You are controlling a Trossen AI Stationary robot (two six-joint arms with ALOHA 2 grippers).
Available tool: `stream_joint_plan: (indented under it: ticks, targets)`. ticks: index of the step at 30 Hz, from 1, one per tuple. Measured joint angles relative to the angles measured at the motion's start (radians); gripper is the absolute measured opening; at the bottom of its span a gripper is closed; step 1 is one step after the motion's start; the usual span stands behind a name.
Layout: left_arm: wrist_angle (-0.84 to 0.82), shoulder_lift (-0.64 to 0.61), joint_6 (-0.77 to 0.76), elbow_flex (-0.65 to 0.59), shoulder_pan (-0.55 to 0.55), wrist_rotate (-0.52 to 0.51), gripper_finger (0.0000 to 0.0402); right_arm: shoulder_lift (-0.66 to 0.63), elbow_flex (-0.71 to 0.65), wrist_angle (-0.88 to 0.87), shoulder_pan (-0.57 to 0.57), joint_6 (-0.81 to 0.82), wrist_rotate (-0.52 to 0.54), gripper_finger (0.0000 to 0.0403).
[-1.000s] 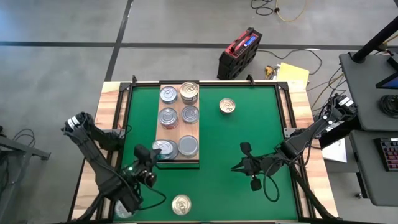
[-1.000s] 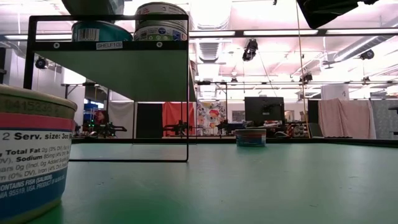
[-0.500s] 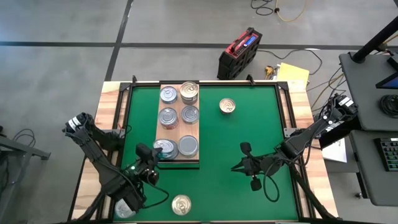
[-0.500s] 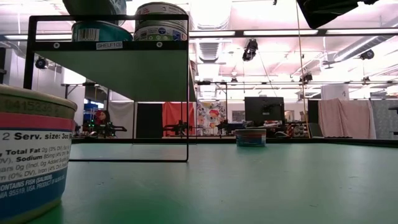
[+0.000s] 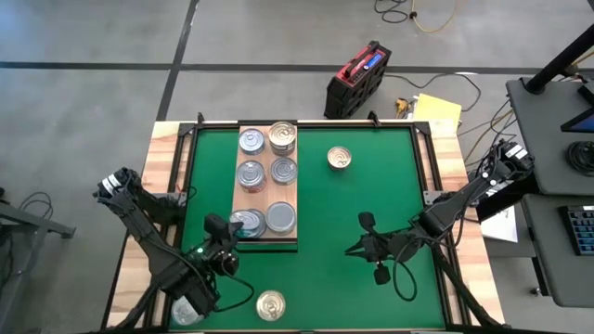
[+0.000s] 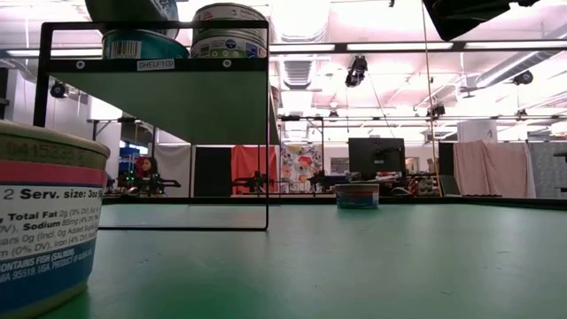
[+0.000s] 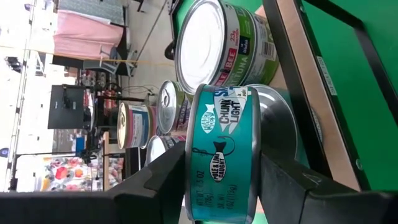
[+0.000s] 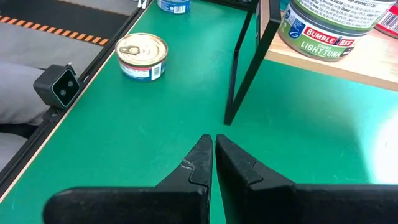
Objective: Stack canned seafood by type on shelf
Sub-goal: Put the green and blue tuna can on top of the green and blue tuna can on the shelf
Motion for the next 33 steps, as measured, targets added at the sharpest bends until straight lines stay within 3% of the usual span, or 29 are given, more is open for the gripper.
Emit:
stream_joint_plan:
  ticks: [9, 33]
  targets:
    - [0.026, 0.000, 0.000, 0.000, 0.006, 0.057, 0.0159, 0.000, 0.000, 0.000, 0.000, 0.000, 0.000, 0.0013]
    - [0.019, 0.000, -0.102, 0.000, 0.058, 0.138, 0.0232, 0.000, 0.000, 0.000, 0.000, 0.000, 0.000, 0.0013]
